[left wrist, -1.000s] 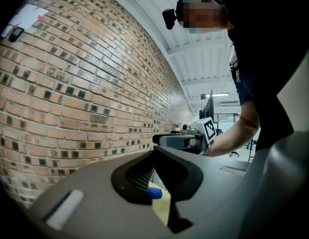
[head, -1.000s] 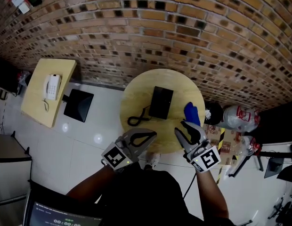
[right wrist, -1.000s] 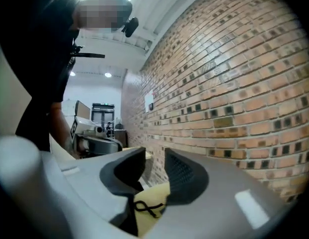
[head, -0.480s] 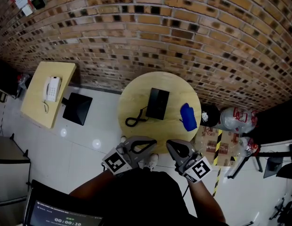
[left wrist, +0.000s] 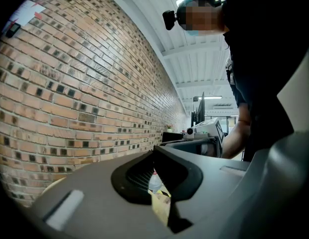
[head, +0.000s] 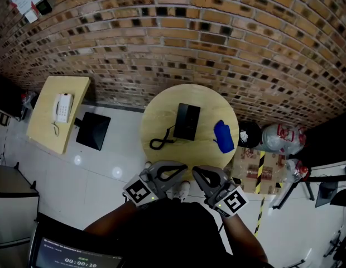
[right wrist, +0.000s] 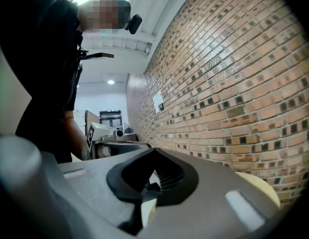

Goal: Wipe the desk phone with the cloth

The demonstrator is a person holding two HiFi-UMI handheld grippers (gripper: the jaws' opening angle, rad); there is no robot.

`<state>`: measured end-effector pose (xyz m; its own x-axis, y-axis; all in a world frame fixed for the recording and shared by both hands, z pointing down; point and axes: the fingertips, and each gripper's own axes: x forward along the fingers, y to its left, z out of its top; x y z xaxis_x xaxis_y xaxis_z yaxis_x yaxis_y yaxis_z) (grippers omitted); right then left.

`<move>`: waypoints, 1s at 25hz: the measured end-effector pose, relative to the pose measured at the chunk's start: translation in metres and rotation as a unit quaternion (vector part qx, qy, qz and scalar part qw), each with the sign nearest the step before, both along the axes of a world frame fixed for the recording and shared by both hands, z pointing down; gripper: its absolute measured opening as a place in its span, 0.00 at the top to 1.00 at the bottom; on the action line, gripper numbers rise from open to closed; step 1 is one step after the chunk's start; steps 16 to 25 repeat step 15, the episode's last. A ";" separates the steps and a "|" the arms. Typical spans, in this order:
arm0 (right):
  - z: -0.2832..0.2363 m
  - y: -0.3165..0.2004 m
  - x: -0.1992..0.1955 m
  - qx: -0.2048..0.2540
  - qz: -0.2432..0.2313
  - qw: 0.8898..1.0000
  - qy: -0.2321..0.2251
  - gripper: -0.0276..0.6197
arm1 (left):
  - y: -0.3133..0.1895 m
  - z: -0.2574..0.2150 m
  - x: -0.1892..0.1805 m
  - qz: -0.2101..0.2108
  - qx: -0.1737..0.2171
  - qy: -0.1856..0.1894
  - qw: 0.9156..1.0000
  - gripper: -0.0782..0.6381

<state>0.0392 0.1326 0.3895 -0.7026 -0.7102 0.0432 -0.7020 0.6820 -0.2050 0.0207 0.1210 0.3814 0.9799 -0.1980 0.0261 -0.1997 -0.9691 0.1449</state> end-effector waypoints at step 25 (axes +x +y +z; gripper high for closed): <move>-0.002 0.003 -0.004 0.004 0.005 1.000 0.004 0.96 | 0.009 0.001 0.000 0.010 -0.001 0.005 1.000 0.91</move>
